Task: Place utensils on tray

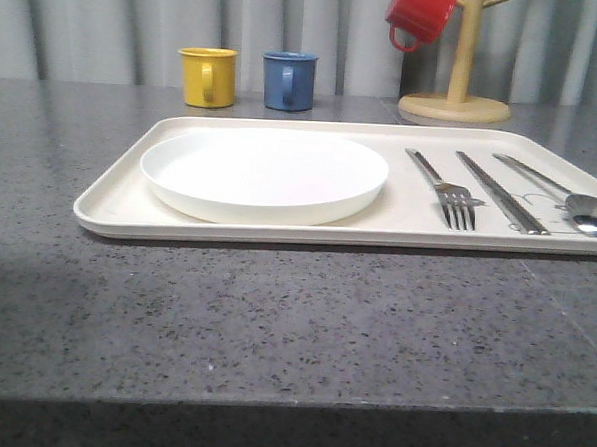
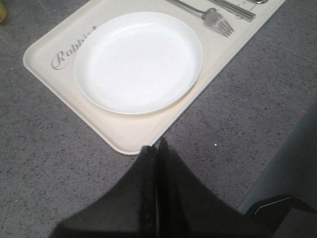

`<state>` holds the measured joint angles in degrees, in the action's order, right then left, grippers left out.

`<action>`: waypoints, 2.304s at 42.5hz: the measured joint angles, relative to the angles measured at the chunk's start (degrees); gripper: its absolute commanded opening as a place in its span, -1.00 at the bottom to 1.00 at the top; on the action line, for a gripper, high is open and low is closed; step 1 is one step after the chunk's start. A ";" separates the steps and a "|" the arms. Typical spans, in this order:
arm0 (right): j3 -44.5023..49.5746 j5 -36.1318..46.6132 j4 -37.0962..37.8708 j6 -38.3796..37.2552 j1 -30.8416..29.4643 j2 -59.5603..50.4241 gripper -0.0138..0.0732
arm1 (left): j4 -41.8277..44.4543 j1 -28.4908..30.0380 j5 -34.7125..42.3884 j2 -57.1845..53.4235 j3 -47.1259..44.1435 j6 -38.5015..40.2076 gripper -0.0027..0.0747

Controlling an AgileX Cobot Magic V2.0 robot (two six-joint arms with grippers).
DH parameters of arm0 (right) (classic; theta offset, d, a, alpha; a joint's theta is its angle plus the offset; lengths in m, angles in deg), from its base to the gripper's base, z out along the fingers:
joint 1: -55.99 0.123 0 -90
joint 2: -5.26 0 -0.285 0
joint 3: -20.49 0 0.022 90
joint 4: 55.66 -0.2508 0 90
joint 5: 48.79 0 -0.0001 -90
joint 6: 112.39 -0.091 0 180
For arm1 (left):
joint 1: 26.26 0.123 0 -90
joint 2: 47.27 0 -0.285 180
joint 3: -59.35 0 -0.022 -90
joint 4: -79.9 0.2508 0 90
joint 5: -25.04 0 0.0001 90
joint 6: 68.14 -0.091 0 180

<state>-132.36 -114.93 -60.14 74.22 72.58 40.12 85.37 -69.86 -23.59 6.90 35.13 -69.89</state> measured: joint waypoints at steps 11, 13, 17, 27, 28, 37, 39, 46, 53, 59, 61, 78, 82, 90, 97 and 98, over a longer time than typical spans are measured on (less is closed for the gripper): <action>0.00 0.00 0.00 0.00 0.00 0.00 -0.84 | 1.20 15.21 8.99 -9.64 -7.16 0.00 -0.98; 0.00 -0.10 0.00 0.00 0.00 0.00 -0.84 | 1.30 17.84 12.07 -12.80 -10.01 0.00 -0.98; 0.00 -0.10 0.00 0.00 0.00 0.00 -0.84 | 1.29 21.99 18.17 -18.42 -16.51 0.00 -0.98; 0.00 -0.10 0.00 0.00 0.00 0.00 -0.84 | -1.76 31.35 28.47 -35.11 -33.75 0.00 -0.98; 0.00 -0.10 0.00 0.00 0.00 0.00 -0.84 | -2.32 32.06 29.41 -36.26 -35.57 0.00 -0.98; 0.00 -0.20 0.00 0.00 0.00 0.00 -0.84 | -6.58 37.60 37.77 -45.17 -48.43 0.00 -0.98; 0.00 -0.20 0.00 0.00 0.00 0.00 -0.84 | -6.84 38.10 39.52 -46.25 -50.51 0.00 -0.98; 0.00 -0.20 0.00 0.00 0.00 0.00 -0.84 | -7.07 39.53 45.92 -46.68 -53.18 0.10 -0.98; 0.00 -0.20 0.00 0.00 0.00 0.00 -0.84 | -7.07 40.54 47.38 -46.68 -53.18 0.10 -0.98; 0.00 -0.20 0.00 0.00 0.00 0.00 -0.84 | -7.07 41.41 47.38 -46.68 -53.18 0.10 -0.98; 0.00 -0.20 0.00 0.00 0.00 0.00 -0.84 | -7.07 41.55 47.38 -46.68 -53.18 0.10 -0.98; 0.00 -0.20 0.00 0.00 0.00 0.00 -0.84 | -7.07 40.68 47.38 -46.68 -53.18 0.10 -0.98; 0.00 -0.20 0.00 0.00 0.00 0.00 -0.84 | -7.07 40.68 47.38 -46.68 -53.18 0.10 -0.98; 0.00 -0.20 0.00 0.00 0.00 0.00 -0.84 | -7.07 40.68 47.42 -46.68 -53.18 0.10 -0.98; 0.00 -0.20 0.00 0.00 0.00 0.00 -0.84 | -7.07 40.68 47.42 -46.68 -53.18 0.10 -0.98; 0.00 -0.20 0.00 0.00 0.00 0.00 -0.84 | -7.07 40.68 47.42 -46.68 -53.18 0.10 -0.98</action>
<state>-132.36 -115.14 -60.14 74.22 72.58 40.12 78.29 -29.19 23.83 -39.77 -18.05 -69.79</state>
